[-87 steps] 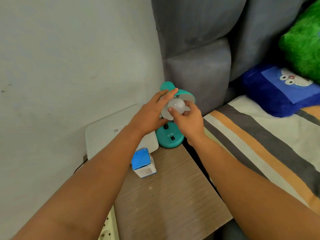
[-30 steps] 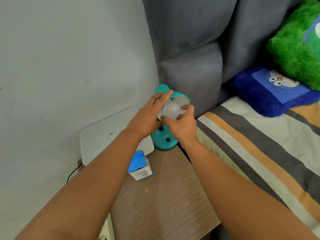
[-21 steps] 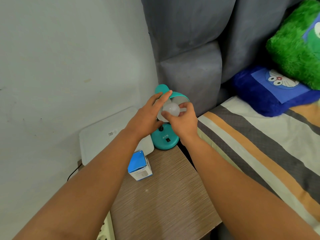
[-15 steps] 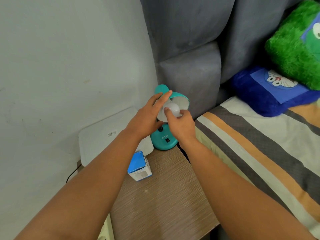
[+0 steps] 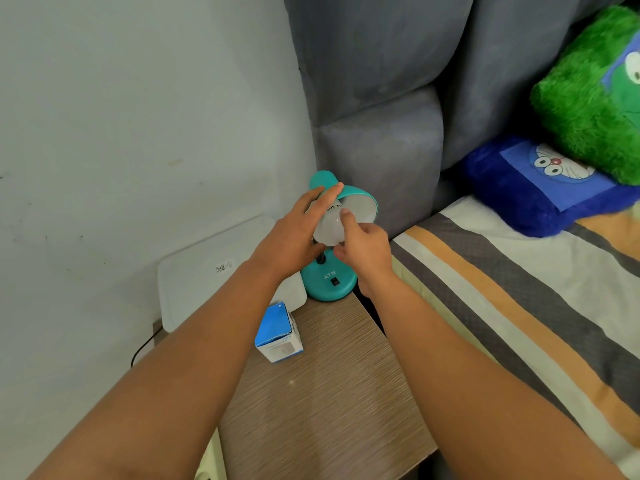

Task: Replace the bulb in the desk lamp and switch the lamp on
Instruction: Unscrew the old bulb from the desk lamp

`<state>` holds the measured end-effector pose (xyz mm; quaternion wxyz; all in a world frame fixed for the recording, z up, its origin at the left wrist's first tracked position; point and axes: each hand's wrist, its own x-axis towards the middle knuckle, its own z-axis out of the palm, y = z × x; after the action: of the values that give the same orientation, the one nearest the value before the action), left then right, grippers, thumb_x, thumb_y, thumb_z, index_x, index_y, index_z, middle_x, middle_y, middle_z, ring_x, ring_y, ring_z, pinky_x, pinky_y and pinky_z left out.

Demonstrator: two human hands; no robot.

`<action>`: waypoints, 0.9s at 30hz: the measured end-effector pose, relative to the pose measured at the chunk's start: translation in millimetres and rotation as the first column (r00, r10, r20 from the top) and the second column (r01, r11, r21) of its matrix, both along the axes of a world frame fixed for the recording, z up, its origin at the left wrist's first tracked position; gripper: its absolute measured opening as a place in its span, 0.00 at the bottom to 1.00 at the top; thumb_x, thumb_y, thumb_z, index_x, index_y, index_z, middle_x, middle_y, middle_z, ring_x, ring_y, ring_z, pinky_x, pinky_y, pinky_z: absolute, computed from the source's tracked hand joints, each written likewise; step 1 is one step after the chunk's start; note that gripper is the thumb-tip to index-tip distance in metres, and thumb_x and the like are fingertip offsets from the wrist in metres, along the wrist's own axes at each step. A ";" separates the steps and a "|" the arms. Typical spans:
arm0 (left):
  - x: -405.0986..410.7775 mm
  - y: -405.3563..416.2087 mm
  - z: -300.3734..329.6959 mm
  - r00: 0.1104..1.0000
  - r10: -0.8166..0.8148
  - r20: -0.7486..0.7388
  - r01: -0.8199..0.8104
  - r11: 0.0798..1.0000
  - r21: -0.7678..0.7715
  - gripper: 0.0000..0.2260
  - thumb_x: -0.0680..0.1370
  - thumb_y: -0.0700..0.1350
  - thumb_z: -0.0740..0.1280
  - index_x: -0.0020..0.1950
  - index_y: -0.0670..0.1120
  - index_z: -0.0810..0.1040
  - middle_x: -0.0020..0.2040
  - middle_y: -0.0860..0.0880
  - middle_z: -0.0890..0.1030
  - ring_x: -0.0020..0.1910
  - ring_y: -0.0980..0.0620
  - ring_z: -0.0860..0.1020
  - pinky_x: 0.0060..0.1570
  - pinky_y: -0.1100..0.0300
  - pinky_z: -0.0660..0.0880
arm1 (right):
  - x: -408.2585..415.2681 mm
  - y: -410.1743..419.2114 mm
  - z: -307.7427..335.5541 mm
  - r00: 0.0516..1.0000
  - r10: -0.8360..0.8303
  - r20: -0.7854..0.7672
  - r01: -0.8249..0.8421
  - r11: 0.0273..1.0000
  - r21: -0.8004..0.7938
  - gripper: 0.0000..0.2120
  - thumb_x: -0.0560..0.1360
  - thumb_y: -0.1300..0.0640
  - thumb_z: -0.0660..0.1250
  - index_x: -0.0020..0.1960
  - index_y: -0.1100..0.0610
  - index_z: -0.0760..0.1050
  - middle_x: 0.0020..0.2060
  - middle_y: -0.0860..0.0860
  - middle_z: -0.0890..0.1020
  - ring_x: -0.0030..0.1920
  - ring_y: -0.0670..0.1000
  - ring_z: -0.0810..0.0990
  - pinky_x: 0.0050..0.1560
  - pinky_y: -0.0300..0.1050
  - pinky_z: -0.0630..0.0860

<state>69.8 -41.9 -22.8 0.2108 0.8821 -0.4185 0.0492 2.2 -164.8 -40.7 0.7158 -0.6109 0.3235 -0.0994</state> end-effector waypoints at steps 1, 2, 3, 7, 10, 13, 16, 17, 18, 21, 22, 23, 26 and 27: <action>0.2 0.2 -0.2 1.000 0.004 0.002 -0.004 1.000 -0.003 0.40 0.77 0.43 0.73 0.81 0.58 0.51 0.78 0.45 0.62 0.67 0.43 0.75 0.60 0.46 0.79 | 0.5 -0.3 -0.1 1.000 0.020 0.006 -0.020 1.000 -0.009 0.17 0.74 0.39 0.68 0.48 0.53 0.78 0.44 0.53 0.84 0.45 0.53 0.85 0.50 0.54 0.83; 0.2 0.4 -0.1 1.000 0.009 -0.002 -0.009 1.000 -0.006 0.40 0.77 0.43 0.72 0.81 0.57 0.51 0.78 0.45 0.62 0.67 0.43 0.75 0.60 0.46 0.79 | 0.8 -1.2 -0.2 0.999 0.031 0.022 -0.031 0.999 -0.023 0.17 0.73 0.40 0.70 0.46 0.54 0.79 0.43 0.53 0.85 0.44 0.53 0.85 0.50 0.54 0.84; 0.1 0.6 0.0 1.000 0.012 -0.008 -0.012 1.000 -0.006 0.40 0.77 0.43 0.72 0.81 0.57 0.52 0.78 0.45 0.62 0.67 0.43 0.75 0.60 0.46 0.79 | 0.7 -2.1 -0.2 0.999 0.027 0.042 -0.025 0.999 -0.040 0.18 0.71 0.40 0.73 0.49 0.55 0.79 0.45 0.53 0.85 0.44 0.53 0.85 0.49 0.53 0.84; -1.0 0.1 0.1 1.000 0.011 -0.012 -0.011 1.000 0.012 0.41 0.77 0.42 0.73 0.81 0.57 0.51 0.78 0.44 0.61 0.67 0.42 0.75 0.61 0.46 0.78 | -3.2 -3.1 -1.4 0.997 -0.022 0.070 0.034 0.984 -0.175 0.33 0.63 0.50 0.82 0.63 0.53 0.71 0.51 0.50 0.79 0.50 0.49 0.80 0.44 0.39 0.77; -0.5 0.0 0.0 1.000 0.007 -0.013 -0.007 1.000 0.004 0.41 0.77 0.42 0.73 0.81 0.57 0.51 0.79 0.44 0.61 0.67 0.42 0.75 0.61 0.46 0.78 | 0.8 -1.6 -5.5 0.997 -0.017 0.073 0.018 1.000 -0.023 0.30 0.64 0.48 0.80 0.61 0.56 0.77 0.51 0.51 0.83 0.52 0.51 0.83 0.52 0.48 0.82; -0.2 -0.3 0.7 1.000 0.003 -0.005 -0.003 1.000 -0.004 0.41 0.77 0.42 0.73 0.81 0.57 0.52 0.78 0.45 0.61 0.68 0.44 0.74 0.62 0.48 0.78 | 3.3 -0.8 -0.9 0.998 -0.035 0.046 0.026 0.981 0.194 0.14 0.70 0.43 0.75 0.46 0.52 0.80 0.47 0.51 0.85 0.50 0.53 0.84 0.56 0.53 0.81; 0.3 -0.4 0.3 1.000 0.002 -0.010 -0.002 1.000 -0.011 0.40 0.77 0.43 0.73 0.81 0.57 0.52 0.78 0.45 0.62 0.68 0.44 0.74 0.61 0.48 0.79 | 5.5 -3.0 -0.4 0.999 -0.005 0.034 -0.002 0.981 0.195 0.15 0.73 0.41 0.72 0.46 0.53 0.79 0.47 0.52 0.85 0.48 0.53 0.85 0.55 0.53 0.82; 0.4 -0.4 -0.1 1.000 0.002 -0.009 -0.002 1.000 -0.013 0.40 0.77 0.43 0.73 0.81 0.58 0.52 0.78 0.45 0.62 0.68 0.44 0.75 0.61 0.48 0.79 | 5.2 -3.0 1.0 0.999 0.008 0.039 -0.015 0.982 0.188 0.16 0.73 0.42 0.72 0.48 0.54 0.79 0.48 0.53 0.85 0.47 0.53 0.85 0.53 0.53 0.83; 0.7 -0.5 -0.8 1.000 0.002 -0.006 -0.002 1.000 -0.012 0.40 0.77 0.43 0.73 0.81 0.57 0.52 0.78 0.45 0.62 0.67 0.44 0.75 0.61 0.49 0.79 | 5.1 -3.5 2.6 0.999 0.018 0.043 -0.025 0.983 0.183 0.17 0.73 0.42 0.73 0.50 0.56 0.79 0.49 0.53 0.84 0.46 0.53 0.85 0.51 0.52 0.84; 1.1 -1.0 -2.1 1.000 0.005 -0.004 -0.005 1.000 -0.008 0.41 0.77 0.43 0.73 0.81 0.58 0.51 0.78 0.45 0.61 0.67 0.45 0.75 0.61 0.50 0.79 | 5.6 -7.9 4.7 0.998 0.009 0.061 -0.018 0.988 0.155 0.22 0.70 0.45 0.76 0.55 0.57 0.75 0.52 0.56 0.82 0.45 0.54 0.86 0.44 0.51 0.85; 1.2 -1.0 -2.2 1.000 0.005 -0.007 -0.005 1.000 -0.006 0.41 0.77 0.43 0.73 0.81 0.58 0.51 0.78 0.46 0.61 0.68 0.44 0.75 0.61 0.50 0.79 | 5.9 -9.5 5.0 0.999 0.005 0.054 -0.012 0.991 0.133 0.24 0.68 0.45 0.78 0.56 0.56 0.74 0.52 0.55 0.81 0.45 0.55 0.86 0.44 0.51 0.85; 1.5 -0.9 -2.5 1.000 0.003 -0.009 -0.003 1.000 -0.003 0.42 0.76 0.42 0.73 0.80 0.59 0.50 0.78 0.46 0.61 0.67 0.44 0.75 0.61 0.49 0.79 | 5.9 -10.9 4.6 0.999 0.004 0.044 -0.009 0.995 0.098 0.26 0.67 0.46 0.79 0.58 0.55 0.72 0.53 0.55 0.80 0.46 0.55 0.86 0.45 0.52 0.85; 1.4 0.0 -2.8 1.000 0.001 -0.015 -0.001 1.000 0.005 0.43 0.75 0.41 0.74 0.81 0.59 0.50 0.78 0.46 0.61 0.64 0.44 0.77 0.59 0.48 0.80 | 7.9 -12.3 2.2 1.000 0.015 0.024 -0.014 0.999 -0.044 0.32 0.64 0.47 0.81 0.63 0.54 0.72 0.54 0.53 0.79 0.51 0.55 0.83 0.50 0.53 0.84; 1.1 0.2 -2.8 1.000 0.002 -0.015 -0.002 1.000 0.003 0.43 0.76 0.41 0.74 0.81 0.59 0.51 0.78 0.46 0.61 0.64 0.44 0.77 0.58 0.48 0.80 | 9.0 -11.6 2.6 1.000 0.015 0.025 -0.013 0.997 -0.071 0.33 0.63 0.47 0.81 0.64 0.55 0.73 0.54 0.53 0.80 0.51 0.55 0.83 0.50 0.53 0.84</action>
<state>70.9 -41.7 -25.6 0.2125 0.8831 -0.4161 0.0423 11.2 -176.4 -38.0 0.6982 -0.6369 0.3065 -0.1137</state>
